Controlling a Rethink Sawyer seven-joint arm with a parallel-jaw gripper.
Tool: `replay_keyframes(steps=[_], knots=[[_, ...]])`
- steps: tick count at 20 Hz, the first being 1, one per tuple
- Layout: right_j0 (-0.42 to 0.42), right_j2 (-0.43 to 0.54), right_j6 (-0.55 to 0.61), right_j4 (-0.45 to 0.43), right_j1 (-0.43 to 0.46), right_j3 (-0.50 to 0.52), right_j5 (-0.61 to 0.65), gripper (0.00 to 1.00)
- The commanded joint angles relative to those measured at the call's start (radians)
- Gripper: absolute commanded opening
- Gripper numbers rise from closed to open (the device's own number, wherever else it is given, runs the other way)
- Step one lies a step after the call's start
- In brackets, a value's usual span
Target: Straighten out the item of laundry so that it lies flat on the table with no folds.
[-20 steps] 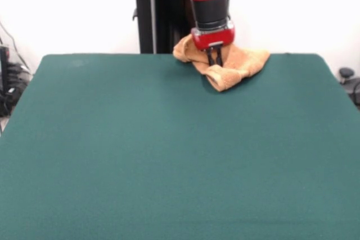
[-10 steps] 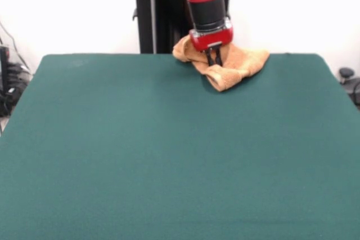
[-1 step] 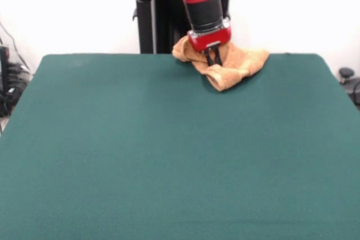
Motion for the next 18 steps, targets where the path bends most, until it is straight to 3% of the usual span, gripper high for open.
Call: replay_keyframes(steps=[1, 6, 10, 16, 18], knots=[[-0.019, 0.064, -0.136, 0.005, 0.209, -0.469, 0.351, 0.0], [-0.051, 0.096, -0.202, -0.03, 0.195, -0.482, 0.382, 0.0], [-0.114, 0.149, -0.313, -0.022, 0.209, -0.521, 0.525, 0.0], [-0.147, 0.087, -0.171, 0.026, 0.189, -0.456, 0.574, 0.0], [-0.14, 0.04, -0.076, 0.024, 0.174, -0.394, 0.499, 0.0]])
